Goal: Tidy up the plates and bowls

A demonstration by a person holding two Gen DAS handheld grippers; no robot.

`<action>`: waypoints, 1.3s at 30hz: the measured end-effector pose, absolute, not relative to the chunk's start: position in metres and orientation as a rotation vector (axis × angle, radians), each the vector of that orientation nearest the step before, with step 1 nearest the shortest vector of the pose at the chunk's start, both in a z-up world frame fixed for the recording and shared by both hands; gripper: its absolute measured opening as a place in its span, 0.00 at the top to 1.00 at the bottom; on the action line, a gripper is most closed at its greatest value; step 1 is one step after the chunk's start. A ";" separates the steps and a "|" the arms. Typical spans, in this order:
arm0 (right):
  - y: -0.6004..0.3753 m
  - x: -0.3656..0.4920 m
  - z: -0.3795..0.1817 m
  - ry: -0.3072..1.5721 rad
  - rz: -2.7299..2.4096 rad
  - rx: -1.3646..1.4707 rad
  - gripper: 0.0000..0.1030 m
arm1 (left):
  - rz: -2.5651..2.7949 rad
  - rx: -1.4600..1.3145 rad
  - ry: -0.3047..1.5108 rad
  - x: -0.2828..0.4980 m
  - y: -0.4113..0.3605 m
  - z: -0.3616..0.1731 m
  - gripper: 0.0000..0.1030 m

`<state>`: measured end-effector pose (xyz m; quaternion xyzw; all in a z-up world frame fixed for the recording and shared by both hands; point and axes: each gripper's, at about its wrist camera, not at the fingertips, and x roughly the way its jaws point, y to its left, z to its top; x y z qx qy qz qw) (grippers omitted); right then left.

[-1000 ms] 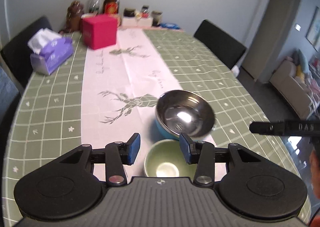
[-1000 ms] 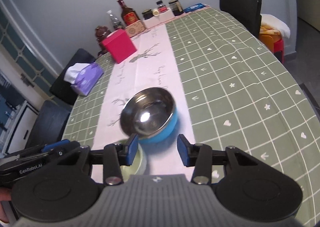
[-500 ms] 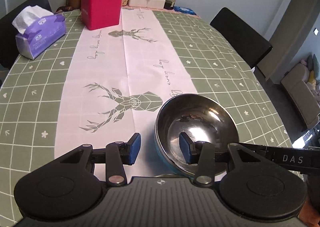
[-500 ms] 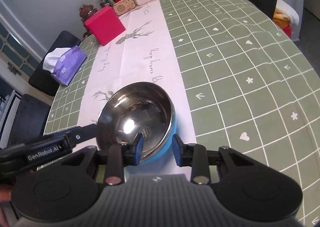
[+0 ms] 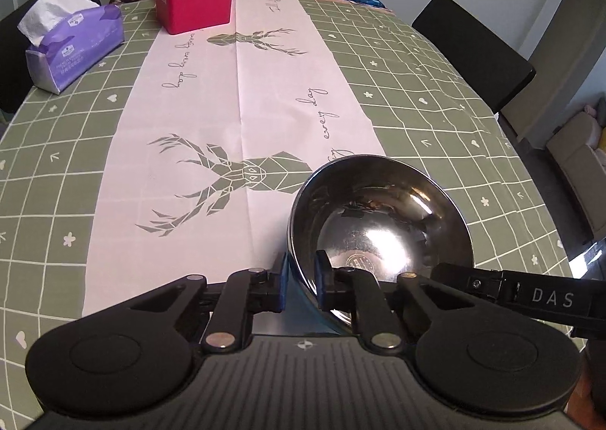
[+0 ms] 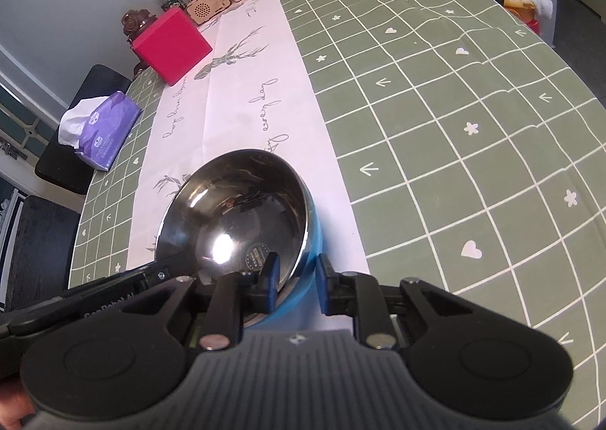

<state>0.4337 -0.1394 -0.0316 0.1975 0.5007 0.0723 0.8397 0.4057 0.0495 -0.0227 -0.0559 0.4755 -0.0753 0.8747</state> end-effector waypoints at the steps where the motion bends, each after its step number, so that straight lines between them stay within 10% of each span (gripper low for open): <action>1: -0.139 0.433 -0.032 1.056 0.147 0.415 0.83 | -0.153 -0.119 0.988 0.405 0.049 -0.022 0.86; 39: -0.133 0.231 0.085 1.032 0.375 0.213 0.87 | -0.178 0.044 1.098 0.200 0.051 0.090 0.84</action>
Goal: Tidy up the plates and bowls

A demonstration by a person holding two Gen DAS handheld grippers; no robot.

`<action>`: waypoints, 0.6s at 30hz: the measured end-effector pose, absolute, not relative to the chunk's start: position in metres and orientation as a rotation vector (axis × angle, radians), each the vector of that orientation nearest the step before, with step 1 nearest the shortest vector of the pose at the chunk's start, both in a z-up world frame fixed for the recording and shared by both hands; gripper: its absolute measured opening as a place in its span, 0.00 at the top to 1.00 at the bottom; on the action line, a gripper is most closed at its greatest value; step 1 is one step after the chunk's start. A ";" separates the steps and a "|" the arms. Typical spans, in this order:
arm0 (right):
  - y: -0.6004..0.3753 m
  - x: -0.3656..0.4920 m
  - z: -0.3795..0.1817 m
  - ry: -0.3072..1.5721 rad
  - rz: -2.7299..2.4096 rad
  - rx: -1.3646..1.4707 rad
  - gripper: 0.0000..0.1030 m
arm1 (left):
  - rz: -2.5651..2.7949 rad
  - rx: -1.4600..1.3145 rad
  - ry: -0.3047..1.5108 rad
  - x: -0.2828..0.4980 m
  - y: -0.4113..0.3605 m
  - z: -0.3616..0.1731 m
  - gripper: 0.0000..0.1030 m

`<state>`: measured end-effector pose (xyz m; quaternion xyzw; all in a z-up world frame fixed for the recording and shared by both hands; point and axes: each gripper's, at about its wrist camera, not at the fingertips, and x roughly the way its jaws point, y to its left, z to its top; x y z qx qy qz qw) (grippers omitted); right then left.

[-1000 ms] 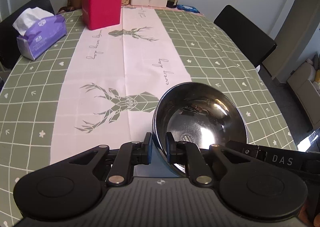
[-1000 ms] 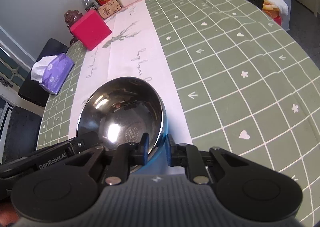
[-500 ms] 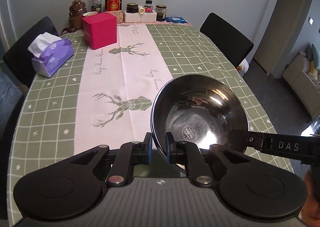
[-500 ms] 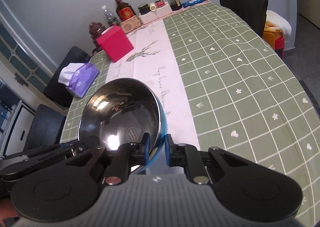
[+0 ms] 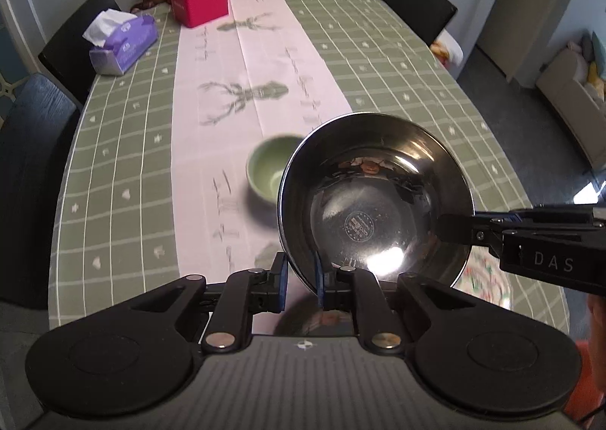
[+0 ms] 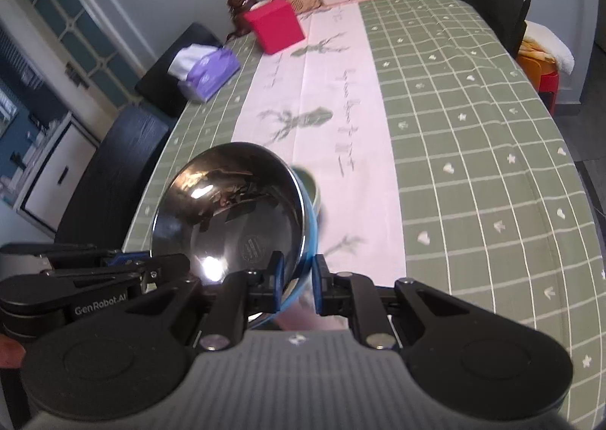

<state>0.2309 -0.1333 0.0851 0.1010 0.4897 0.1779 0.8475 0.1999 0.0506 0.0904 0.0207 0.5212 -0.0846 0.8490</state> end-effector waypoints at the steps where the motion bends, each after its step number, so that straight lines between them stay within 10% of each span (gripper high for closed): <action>1: -0.132 0.224 0.084 1.042 0.387 0.197 0.87 | -0.183 0.050 1.113 0.194 0.052 0.090 0.84; 18: -0.104 0.185 0.044 1.215 0.464 0.073 0.87 | -0.189 0.080 1.316 0.153 0.066 0.047 0.84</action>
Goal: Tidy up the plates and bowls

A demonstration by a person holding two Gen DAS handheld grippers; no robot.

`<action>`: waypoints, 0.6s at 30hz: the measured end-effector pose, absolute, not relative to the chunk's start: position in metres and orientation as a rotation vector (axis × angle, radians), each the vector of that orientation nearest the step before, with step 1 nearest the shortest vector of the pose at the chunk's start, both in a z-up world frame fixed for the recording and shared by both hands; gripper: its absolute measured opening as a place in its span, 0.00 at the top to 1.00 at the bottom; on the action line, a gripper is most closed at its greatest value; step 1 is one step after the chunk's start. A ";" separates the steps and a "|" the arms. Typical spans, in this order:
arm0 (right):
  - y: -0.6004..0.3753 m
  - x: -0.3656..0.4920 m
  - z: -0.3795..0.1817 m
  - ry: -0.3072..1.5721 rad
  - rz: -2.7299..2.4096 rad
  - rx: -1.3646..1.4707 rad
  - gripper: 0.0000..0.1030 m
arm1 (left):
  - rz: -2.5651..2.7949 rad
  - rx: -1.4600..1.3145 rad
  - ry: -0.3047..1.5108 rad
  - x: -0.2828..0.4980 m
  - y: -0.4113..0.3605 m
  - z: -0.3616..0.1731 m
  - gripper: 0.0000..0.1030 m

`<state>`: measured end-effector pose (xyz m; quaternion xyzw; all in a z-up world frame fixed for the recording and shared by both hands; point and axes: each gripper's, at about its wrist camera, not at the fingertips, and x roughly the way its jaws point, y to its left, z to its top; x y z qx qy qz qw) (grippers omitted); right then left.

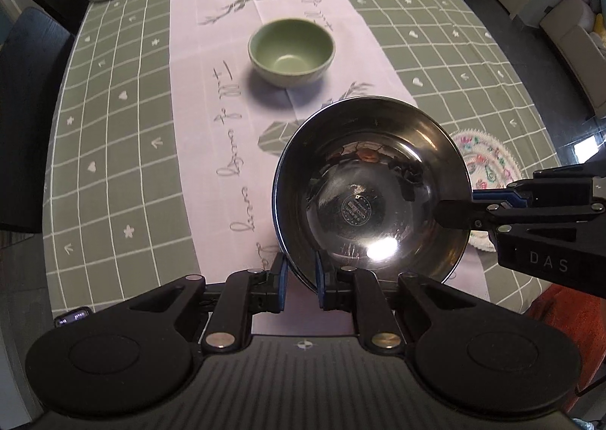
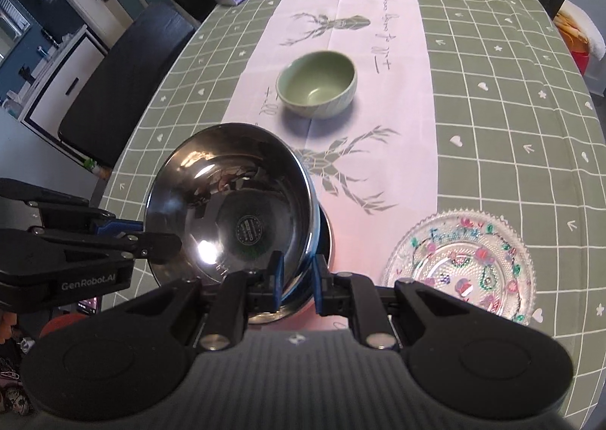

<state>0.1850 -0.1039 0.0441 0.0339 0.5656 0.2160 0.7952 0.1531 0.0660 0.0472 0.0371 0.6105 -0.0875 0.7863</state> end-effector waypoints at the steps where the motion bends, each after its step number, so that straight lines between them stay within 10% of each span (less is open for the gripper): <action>1: -0.102 0.185 0.041 1.227 0.462 0.069 0.87 | -0.190 0.080 1.324 0.153 0.066 0.045 0.84; 18: -0.093 0.189 0.026 1.280 0.449 0.036 0.87 | -0.186 0.082 1.378 0.159 0.063 0.028 0.84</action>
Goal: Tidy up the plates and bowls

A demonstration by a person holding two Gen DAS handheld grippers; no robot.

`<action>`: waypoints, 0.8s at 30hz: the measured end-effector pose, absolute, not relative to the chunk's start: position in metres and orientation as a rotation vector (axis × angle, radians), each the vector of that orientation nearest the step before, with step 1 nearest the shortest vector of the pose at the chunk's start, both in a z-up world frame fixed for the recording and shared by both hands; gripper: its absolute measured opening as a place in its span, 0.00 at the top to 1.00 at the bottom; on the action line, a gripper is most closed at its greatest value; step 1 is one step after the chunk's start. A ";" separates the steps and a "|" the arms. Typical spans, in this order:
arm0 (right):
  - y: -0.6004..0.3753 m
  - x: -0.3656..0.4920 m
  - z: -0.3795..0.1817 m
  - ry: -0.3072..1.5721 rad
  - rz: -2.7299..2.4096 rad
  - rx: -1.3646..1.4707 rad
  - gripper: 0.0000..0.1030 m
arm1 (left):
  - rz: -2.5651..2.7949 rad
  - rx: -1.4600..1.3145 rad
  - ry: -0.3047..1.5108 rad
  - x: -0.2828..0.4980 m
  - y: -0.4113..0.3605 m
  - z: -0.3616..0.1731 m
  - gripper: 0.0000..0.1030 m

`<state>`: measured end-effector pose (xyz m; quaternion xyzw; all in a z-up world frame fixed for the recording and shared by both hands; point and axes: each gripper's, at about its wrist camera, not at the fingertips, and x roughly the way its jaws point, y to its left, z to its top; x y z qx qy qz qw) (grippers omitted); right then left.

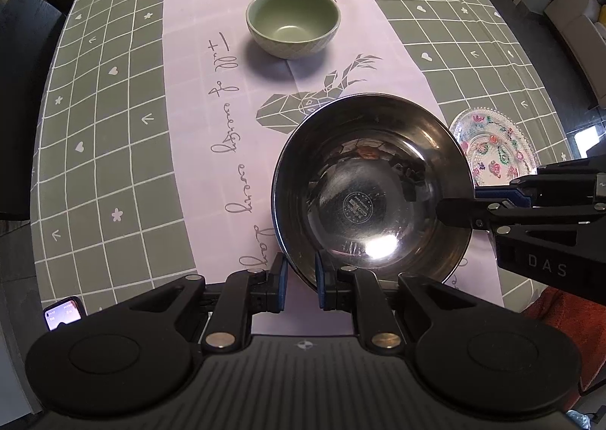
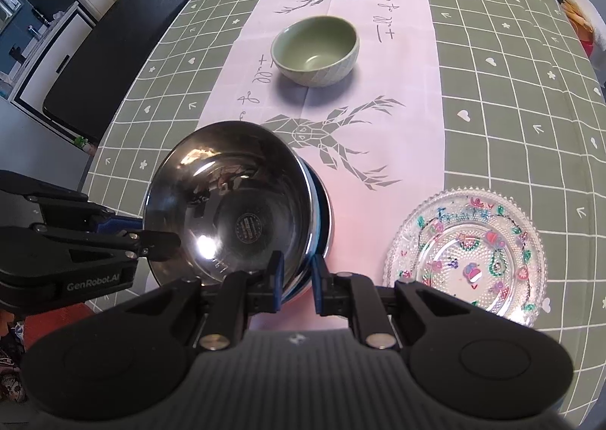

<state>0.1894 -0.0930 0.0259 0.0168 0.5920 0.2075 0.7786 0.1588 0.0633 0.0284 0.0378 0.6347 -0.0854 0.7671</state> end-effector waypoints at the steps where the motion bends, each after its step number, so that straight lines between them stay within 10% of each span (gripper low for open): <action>1: -0.093 0.190 0.025 1.281 0.447 0.037 0.87 | -0.185 0.080 1.381 0.159 0.063 0.028 0.84; 24: -0.100 0.189 0.031 1.228 0.446 0.034 0.80 | -0.200 0.041 1.275 0.168 0.074 0.043 0.75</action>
